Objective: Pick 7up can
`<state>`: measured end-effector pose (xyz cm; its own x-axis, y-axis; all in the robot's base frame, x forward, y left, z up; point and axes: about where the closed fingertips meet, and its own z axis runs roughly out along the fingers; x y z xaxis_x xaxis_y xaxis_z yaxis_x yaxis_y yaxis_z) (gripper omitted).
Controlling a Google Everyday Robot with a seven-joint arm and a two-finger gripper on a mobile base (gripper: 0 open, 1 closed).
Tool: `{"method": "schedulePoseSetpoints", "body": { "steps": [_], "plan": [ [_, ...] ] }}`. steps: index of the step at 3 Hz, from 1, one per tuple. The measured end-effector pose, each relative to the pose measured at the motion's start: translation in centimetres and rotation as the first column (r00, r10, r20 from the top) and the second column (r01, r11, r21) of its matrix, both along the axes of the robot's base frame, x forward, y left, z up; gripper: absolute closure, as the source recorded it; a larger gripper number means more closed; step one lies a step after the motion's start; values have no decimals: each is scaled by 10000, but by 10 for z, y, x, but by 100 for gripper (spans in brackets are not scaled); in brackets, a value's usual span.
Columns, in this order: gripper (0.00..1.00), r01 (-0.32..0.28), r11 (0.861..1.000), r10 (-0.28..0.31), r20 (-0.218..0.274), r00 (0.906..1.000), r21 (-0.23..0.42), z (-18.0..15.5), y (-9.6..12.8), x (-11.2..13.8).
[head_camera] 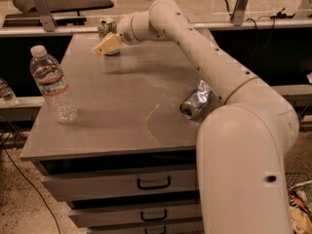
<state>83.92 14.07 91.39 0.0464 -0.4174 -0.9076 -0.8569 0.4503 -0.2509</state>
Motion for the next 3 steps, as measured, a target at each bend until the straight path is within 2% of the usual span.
{"method": "schedulePoseSetpoints", "body": {
  "steps": [1, 2, 3],
  "plan": [
    [1, 406, 9976, -397, -167, 9991, 554, -3, 9, 21],
    [23, 790, 9933, -759, -391, 9963, 844, -7, 8, 34],
    [46, 1250, 9877, -1210, -475, 9915, 935, -10, -3, 42]
  ]
}}
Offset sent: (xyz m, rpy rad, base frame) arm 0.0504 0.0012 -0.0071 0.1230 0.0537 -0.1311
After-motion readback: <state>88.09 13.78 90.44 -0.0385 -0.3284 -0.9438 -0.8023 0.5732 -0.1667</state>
